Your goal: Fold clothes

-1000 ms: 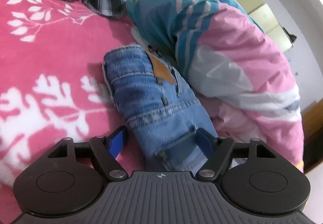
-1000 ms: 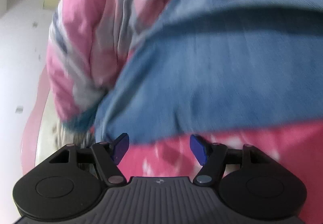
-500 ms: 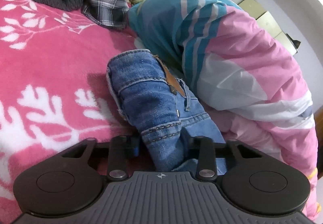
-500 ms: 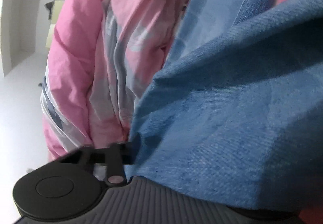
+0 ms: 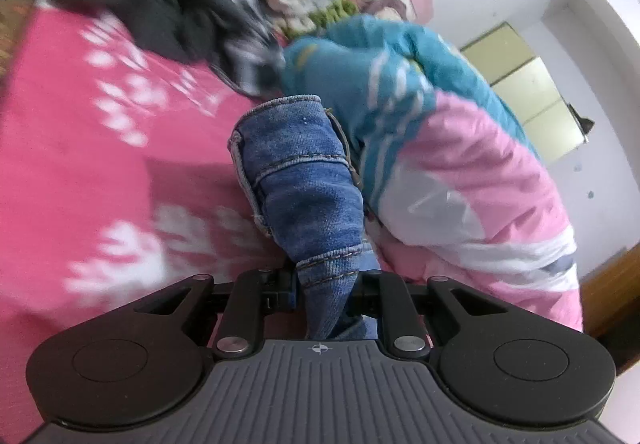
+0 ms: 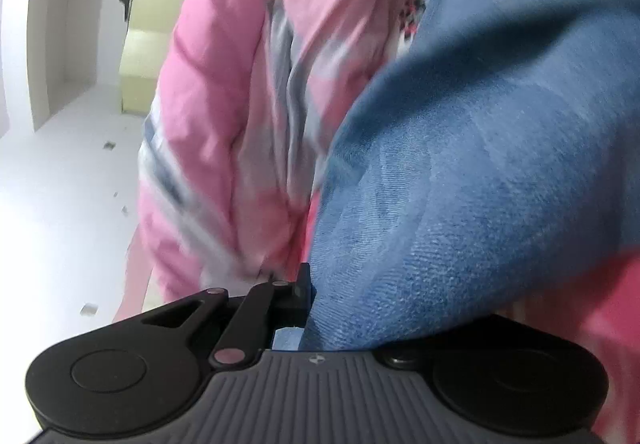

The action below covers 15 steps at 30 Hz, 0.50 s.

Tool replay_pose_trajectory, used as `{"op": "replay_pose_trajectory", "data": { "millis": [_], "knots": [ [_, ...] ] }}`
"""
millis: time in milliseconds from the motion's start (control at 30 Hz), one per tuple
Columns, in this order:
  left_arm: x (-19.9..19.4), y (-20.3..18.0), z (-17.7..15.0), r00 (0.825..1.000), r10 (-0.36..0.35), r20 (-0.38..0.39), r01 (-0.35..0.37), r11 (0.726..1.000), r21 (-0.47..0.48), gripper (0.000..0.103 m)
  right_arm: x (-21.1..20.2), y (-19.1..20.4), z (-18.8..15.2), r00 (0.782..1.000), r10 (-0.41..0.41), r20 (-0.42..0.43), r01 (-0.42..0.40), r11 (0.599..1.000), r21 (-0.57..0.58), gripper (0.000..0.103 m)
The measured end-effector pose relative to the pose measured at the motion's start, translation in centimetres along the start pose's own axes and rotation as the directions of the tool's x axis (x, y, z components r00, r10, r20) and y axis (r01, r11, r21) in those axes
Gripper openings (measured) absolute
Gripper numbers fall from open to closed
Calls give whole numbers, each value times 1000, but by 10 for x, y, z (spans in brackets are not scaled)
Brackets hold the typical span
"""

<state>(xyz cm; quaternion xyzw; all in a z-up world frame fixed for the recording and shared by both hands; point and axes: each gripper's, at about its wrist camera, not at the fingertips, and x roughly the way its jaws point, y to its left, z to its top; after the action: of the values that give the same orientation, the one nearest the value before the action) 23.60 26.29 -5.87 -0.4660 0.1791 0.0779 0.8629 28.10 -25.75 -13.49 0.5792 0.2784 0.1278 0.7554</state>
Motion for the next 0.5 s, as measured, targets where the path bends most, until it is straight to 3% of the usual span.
{"op": "replay_pose_trajectory", "data": {
  "millis": [200, 300, 467, 500],
  "knots": [
    [-70, 31, 4, 999, 40, 35, -40, 999, 13, 17, -36, -16, -40, 991, 28, -129, -17, 996, 86, 6],
    [-74, 53, -7, 995, 102, -2, -102, 994, 47, 19, -39, -25, -45, 988, -20, -156, 26, 999, 40, 7],
    [-75, 67, -8, 993, 112, -48, -109, 992, 59, 27, -42, -25, -38, 966, -140, -217, 135, 990, -38, 12],
    [-78, 64, -8, 993, 113, -46, -109, 991, 77, 28, -47, -22, -38, 955, -162, -247, 149, 986, -68, 18]
  ]
}}
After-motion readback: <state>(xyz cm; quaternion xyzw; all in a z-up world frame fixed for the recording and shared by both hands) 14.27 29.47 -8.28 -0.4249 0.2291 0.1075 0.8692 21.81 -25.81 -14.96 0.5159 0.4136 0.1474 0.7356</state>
